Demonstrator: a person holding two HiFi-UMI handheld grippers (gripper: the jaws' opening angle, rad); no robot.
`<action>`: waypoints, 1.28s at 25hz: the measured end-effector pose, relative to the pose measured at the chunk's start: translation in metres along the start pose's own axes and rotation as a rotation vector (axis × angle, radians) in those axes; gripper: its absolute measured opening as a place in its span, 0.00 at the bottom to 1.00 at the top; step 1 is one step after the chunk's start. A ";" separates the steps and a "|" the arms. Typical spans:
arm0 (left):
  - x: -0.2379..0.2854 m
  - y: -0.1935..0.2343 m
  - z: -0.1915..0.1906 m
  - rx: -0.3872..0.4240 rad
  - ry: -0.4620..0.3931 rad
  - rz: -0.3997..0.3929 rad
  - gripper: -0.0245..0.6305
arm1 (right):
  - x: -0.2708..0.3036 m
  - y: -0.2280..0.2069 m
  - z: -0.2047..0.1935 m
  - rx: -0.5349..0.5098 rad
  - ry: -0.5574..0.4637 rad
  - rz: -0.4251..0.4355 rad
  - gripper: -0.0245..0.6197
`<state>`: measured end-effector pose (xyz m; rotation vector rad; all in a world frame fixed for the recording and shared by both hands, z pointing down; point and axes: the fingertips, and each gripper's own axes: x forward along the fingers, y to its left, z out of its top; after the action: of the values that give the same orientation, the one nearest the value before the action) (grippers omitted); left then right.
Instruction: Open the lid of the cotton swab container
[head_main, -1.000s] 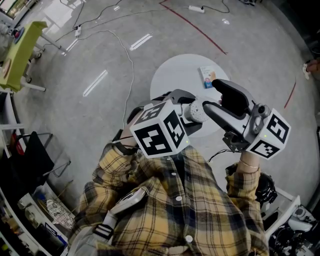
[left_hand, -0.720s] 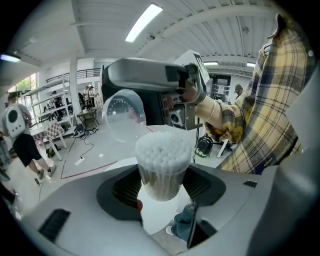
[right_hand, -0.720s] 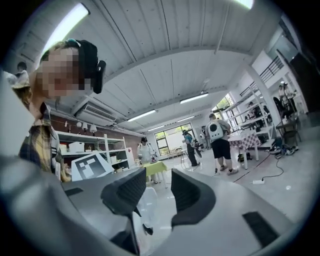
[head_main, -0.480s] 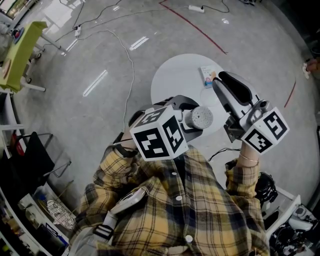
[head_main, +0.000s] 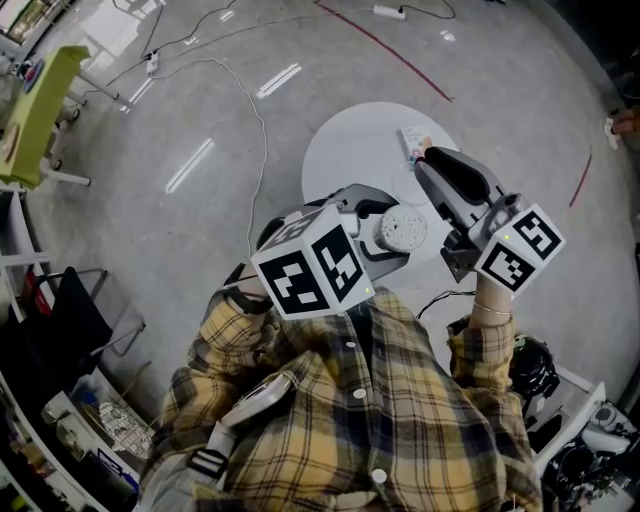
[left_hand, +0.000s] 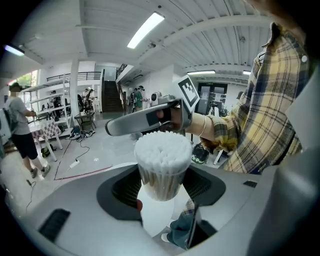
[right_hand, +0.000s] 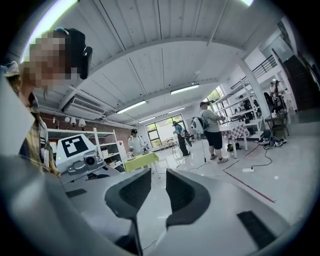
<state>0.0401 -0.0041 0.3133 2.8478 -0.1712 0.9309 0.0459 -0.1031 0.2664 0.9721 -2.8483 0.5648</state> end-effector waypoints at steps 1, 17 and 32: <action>0.000 0.000 0.000 -0.002 0.000 0.000 0.44 | 0.000 0.000 0.002 -0.001 -0.003 0.000 0.20; -0.009 0.024 0.001 -0.037 -0.021 0.079 0.44 | -0.020 0.017 0.034 -0.085 -0.091 -0.008 0.20; -0.017 0.041 0.016 -0.031 -0.070 0.155 0.44 | -0.044 0.024 0.019 -0.163 -0.120 -0.170 0.15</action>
<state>0.0291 -0.0458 0.2945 2.8732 -0.4149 0.8476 0.0677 -0.0672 0.2324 1.2402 -2.8200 0.2628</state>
